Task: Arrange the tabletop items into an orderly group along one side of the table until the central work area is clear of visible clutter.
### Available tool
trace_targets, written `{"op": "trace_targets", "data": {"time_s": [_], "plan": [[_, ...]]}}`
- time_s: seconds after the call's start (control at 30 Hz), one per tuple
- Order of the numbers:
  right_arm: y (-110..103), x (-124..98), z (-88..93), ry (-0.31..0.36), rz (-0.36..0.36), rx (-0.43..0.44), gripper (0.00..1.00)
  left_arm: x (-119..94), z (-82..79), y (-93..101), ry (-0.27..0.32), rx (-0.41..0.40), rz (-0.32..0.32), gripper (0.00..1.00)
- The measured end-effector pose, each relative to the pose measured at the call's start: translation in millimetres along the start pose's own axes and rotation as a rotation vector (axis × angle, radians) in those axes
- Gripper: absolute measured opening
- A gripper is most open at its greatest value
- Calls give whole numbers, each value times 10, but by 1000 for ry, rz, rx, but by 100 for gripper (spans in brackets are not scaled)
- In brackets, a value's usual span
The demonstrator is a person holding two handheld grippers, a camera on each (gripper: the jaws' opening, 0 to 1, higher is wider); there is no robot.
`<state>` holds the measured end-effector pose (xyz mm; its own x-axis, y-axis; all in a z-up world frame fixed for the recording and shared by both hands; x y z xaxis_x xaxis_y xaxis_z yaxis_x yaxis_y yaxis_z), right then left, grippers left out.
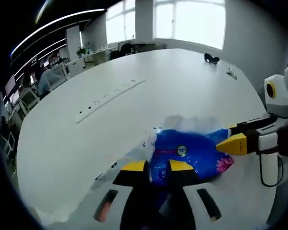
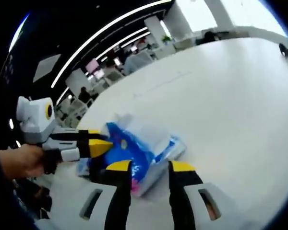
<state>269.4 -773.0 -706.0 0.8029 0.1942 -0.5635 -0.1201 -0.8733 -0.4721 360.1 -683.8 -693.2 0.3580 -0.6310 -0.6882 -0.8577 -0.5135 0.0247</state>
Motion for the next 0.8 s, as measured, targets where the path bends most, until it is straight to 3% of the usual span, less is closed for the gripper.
{"op": "trace_targets", "data": {"time_s": [0.4,0.6,0.8], "plan": [[15,-35,40,7,9,77,8,-48,27,12,-23,34,-22,4],[2,-97,48,16,5,102,2,-143,80,7,-33,42,-34,1],[-24,-184,22,27,3,95,0,-260,36,94,-5,42,-25,1]]}}
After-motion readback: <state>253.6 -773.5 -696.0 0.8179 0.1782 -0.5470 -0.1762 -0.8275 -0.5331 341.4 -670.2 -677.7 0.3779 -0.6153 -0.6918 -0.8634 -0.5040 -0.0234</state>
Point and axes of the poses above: the point that each gripper's makers call its tool centre point, and the gripper's own axes: x roughly forward along the fingers, y roughly to its right, z roughly out of its underside, the point moved 2 cm from there along -x, roughly backward along the fingers, and after that the axes turned 1 degree about -y, right-handed, at the moved point
